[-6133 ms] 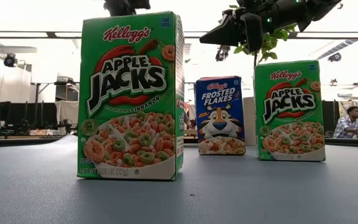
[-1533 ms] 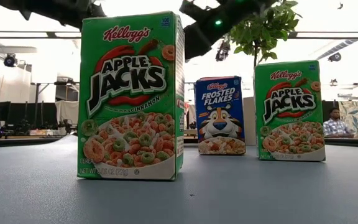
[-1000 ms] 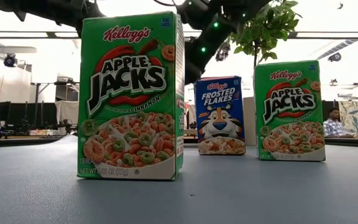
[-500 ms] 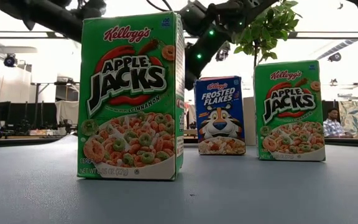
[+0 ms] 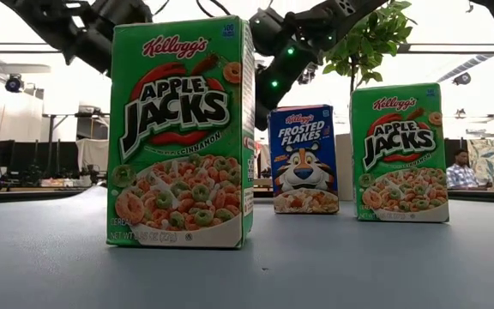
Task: Stack cereal on shelf
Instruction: Put the top light blue cereal box on the shelf aligned with the other light blue cereal box, then put the left blue cereal box on the shelf aligned with the other blue cereal box
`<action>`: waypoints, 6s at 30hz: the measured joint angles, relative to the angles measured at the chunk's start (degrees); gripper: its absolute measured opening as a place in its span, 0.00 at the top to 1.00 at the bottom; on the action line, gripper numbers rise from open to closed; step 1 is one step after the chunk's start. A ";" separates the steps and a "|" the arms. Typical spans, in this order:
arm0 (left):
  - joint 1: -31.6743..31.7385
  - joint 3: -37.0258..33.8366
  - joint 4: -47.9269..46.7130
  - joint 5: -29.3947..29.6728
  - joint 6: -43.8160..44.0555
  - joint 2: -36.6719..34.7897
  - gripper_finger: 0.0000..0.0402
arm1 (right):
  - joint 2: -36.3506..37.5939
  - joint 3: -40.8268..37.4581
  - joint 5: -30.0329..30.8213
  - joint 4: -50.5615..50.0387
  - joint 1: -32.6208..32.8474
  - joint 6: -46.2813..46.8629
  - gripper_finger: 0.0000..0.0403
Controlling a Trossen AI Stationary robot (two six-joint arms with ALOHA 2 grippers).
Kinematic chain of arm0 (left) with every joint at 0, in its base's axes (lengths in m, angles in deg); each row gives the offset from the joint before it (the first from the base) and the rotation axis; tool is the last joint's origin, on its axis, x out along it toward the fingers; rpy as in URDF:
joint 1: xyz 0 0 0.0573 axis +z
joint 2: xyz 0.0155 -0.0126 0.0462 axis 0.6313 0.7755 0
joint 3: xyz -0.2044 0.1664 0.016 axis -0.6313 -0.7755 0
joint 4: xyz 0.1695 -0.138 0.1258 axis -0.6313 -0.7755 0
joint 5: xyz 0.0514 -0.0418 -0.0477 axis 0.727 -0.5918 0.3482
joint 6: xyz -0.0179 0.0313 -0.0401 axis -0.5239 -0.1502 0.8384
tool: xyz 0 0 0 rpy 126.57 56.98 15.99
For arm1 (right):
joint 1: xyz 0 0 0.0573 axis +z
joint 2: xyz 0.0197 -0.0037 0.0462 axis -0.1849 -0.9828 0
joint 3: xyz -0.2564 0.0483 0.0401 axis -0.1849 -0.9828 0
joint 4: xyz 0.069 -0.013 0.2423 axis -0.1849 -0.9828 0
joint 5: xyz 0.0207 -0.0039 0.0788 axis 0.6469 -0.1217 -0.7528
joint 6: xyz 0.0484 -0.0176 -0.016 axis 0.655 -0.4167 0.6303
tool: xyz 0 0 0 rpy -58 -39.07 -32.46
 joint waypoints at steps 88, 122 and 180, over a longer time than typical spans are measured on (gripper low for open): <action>8.51 5.49 4.72 -1.46 -2.86 14.45 0.91 | -2.25 -0.02 1.55 4.52 -3.93 -6.95 0.98; -31.10 5.46 -14.39 -1.60 36.17 -8.39 0.91 | 14.30 0.00 -1.62 -21.26 19.88 6.82 0.98; -24.78 30.95 -45.84 16.13 68.49 26.24 0.26 | 29.74 -12.94 -1.48 -25.65 22.25 5.65 0.98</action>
